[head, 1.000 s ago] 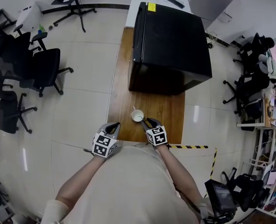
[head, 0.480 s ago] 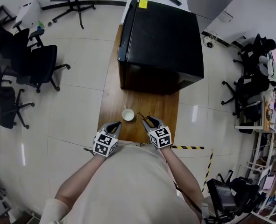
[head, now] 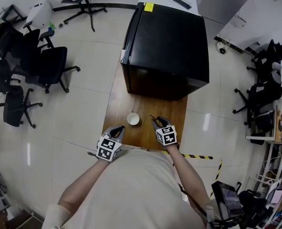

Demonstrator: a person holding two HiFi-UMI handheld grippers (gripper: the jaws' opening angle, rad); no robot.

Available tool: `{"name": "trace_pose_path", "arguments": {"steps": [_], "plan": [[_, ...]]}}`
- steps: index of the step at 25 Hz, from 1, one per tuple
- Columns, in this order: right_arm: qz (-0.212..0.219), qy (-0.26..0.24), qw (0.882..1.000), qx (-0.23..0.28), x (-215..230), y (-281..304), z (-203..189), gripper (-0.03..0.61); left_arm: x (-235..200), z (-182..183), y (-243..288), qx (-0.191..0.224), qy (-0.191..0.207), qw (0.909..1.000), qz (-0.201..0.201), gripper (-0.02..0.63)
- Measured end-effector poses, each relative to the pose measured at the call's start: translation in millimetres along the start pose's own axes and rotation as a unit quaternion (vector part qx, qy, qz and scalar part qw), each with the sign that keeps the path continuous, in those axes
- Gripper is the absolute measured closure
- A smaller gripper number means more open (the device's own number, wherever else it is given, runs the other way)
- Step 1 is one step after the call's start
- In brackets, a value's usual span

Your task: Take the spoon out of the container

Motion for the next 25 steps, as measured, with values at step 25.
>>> {"name": "trace_pose_path", "arguments": {"steps": [25], "plan": [[-0.035, -0.006, 0.997, -0.074, 14, 28, -95, 0.451, -11, -3, -13, -0.01, 0.001, 0.9996, 0.026, 0.617]]}}
Point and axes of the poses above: the fingertips, and each gripper's own axes: y forward along the fingers, x to its right, z out of its top, the point moved 3 cm from there along -y, backward along the fingers, and after that the axes turned 3 degrees about x, right-handed, at the moved point
